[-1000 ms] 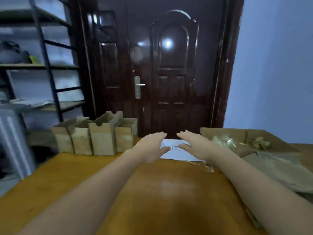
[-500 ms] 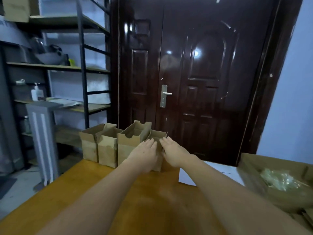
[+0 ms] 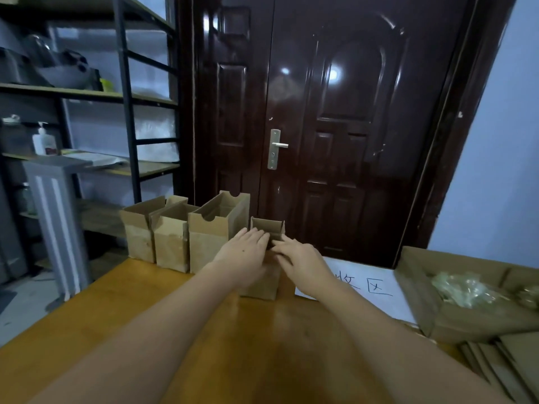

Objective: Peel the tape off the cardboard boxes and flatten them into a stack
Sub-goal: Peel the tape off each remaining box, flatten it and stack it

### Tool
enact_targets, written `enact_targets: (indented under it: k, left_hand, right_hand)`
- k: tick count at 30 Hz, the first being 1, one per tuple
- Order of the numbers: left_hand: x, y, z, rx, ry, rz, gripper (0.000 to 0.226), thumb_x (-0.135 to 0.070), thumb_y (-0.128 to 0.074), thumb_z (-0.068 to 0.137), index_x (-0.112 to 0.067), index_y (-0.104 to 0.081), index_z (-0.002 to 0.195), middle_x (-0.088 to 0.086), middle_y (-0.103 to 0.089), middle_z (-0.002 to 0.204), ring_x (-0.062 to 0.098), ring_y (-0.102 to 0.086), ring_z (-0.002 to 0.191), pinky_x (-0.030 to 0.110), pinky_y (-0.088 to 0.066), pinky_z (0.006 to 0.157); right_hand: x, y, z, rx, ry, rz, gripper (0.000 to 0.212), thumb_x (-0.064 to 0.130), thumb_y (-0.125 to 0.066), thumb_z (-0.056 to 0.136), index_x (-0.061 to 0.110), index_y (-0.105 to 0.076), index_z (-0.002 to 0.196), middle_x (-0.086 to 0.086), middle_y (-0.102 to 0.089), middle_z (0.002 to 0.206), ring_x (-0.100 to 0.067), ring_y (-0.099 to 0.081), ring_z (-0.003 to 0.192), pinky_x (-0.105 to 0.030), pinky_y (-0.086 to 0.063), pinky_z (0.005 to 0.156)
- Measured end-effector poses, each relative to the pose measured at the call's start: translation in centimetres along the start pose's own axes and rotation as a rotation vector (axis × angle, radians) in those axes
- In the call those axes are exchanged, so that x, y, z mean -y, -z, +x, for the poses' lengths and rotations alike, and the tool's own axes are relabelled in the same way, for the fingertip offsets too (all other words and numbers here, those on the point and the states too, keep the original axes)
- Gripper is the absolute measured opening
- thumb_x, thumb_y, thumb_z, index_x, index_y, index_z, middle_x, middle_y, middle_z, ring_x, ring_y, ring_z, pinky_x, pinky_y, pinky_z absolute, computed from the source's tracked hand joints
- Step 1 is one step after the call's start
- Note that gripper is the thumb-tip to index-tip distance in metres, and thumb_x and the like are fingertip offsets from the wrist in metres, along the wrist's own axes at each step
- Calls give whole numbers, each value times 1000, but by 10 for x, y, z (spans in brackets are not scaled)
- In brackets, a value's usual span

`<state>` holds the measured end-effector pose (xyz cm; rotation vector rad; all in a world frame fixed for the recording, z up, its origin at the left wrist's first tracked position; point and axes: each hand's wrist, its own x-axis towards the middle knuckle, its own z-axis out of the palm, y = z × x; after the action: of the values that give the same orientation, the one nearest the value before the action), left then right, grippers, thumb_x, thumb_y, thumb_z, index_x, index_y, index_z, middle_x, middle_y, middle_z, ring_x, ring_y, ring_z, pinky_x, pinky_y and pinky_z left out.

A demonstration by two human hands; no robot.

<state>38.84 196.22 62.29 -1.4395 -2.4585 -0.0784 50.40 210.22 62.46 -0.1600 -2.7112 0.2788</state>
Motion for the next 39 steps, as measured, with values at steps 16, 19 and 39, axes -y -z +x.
enact_targets:
  k: [16, 19, 39]
  left_hand:
    - [-111, 43, -156, -139, -281, -56, 45, -49, -38, 108, -37, -48, 150, 0, -41, 161, 24, -19, 157, 36, -3, 123]
    - [-122, 48, -163, -101, -190, -243, 61, -65, -18, 103, -40, -52, 147, -5, -40, 161, 16, -17, 156, 31, 0, 122]
    - [-139, -25, -187, -52, 204, -1289, 63, -53, -61, 94, -66, -21, 142, -44, -54, 123, -16, -54, 115, 13, -54, 84]
  right_hand:
    - [39, 61, -228, -204, 126, -61, 26, 25, -57, 103, 22, -73, 123, 7, -59, 144, -11, -42, 144, -28, -38, 113]
    - [35, 67, -240, -183, 29, -48, 29, 25, -55, 104, 23, -71, 128, 7, -60, 143, -11, -42, 143, -34, -42, 114]
    - [60, 30, -244, -59, -491, 272, 69, 56, -53, 98, 38, -26, 160, 5, -58, 142, -20, -53, 130, -40, -49, 108]
